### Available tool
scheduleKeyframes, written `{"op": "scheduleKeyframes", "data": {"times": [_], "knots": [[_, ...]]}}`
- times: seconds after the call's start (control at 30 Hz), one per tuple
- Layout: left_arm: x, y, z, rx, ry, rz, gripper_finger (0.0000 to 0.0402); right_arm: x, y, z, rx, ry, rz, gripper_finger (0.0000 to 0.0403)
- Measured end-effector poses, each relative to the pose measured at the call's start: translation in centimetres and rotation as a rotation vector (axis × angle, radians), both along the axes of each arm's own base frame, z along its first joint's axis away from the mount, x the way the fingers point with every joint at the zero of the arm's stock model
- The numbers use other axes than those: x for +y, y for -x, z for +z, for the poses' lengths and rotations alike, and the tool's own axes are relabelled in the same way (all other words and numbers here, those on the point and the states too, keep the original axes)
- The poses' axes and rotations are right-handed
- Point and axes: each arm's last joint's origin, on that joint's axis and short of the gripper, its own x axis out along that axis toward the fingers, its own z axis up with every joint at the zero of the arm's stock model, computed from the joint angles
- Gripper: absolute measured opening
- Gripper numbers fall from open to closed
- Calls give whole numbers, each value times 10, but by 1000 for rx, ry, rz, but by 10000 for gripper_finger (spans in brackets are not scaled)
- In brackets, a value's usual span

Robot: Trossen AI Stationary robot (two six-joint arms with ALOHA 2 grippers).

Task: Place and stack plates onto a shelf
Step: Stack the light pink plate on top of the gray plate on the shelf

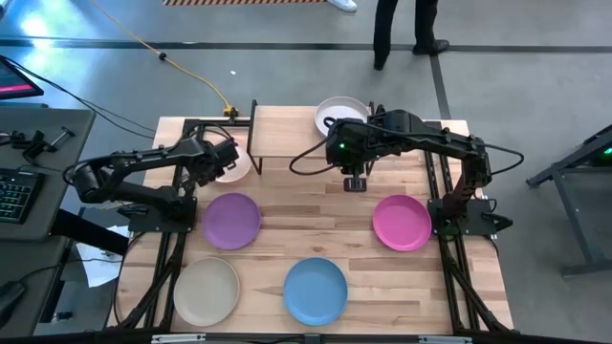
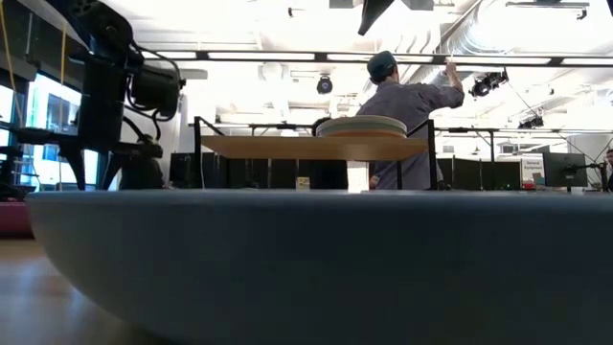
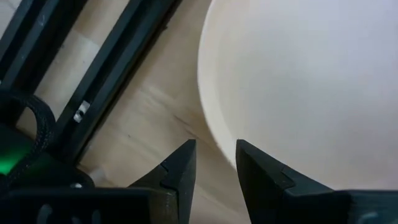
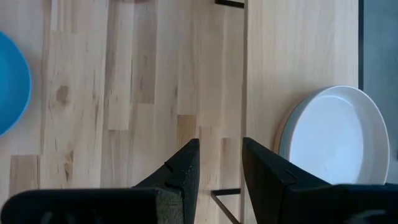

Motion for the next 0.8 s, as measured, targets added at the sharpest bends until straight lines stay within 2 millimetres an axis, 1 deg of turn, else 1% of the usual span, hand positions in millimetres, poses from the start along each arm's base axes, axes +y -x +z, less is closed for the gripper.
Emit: {"op": "scheduleKeyframes", "data": {"times": [0.23, 0.43, 0.8], "knots": [[1, -2, -6, 19, 30, 24, 102, 0, 1, 0, 8, -1, -1, 100], [3, -4, -6, 9, 9, 19, 102, 0, 1, 0, 9, 1, 3, 100], [7, -1, -6, 16, 8, 32, 102, 0, 3, -1, 31, -1, 3, 100]]}}
